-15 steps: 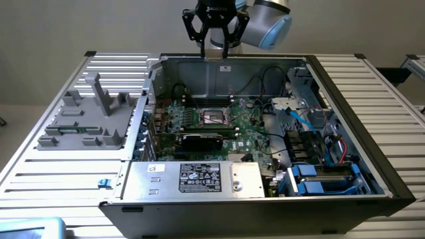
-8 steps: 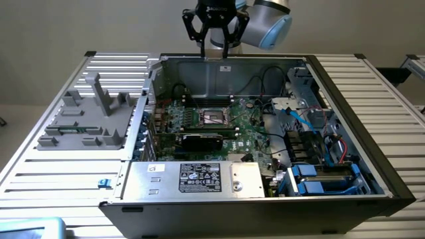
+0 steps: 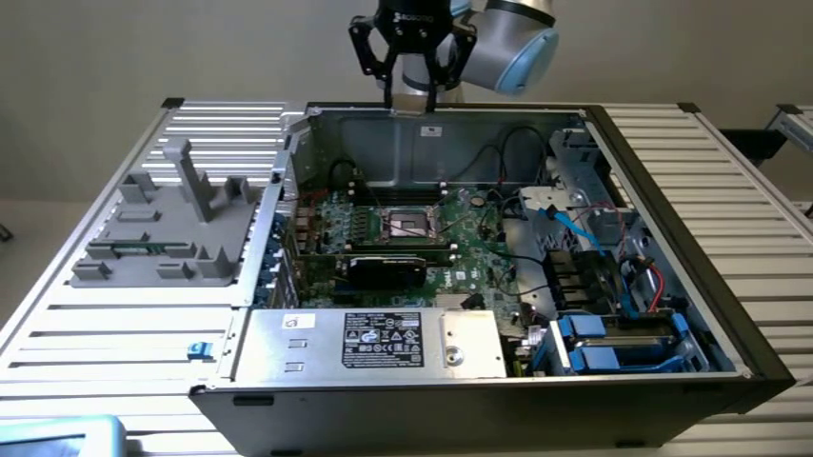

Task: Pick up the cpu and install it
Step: 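Place the cpu into insertion slot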

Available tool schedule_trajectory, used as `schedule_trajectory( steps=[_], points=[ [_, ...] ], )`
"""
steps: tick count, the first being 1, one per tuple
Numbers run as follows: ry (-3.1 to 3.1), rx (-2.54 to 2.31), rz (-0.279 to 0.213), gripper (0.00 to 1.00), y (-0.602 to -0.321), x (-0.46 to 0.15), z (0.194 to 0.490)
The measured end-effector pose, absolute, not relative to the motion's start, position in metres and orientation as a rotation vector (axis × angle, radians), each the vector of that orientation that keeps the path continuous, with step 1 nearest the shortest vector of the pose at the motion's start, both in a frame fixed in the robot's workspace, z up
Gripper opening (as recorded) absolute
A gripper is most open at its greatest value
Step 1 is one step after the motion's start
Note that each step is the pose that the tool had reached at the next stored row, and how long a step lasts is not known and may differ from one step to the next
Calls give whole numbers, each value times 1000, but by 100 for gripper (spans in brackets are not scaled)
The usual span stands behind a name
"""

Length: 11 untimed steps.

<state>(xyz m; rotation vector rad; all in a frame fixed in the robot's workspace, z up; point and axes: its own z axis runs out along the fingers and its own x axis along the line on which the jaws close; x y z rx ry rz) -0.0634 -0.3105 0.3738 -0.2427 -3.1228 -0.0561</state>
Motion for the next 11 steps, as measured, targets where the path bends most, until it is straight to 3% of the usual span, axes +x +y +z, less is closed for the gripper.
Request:
schedule_trajectory(
  steps=[11],
  points=[
    [-3092,-522,-57,55,-310,-63,373]
  ],
)
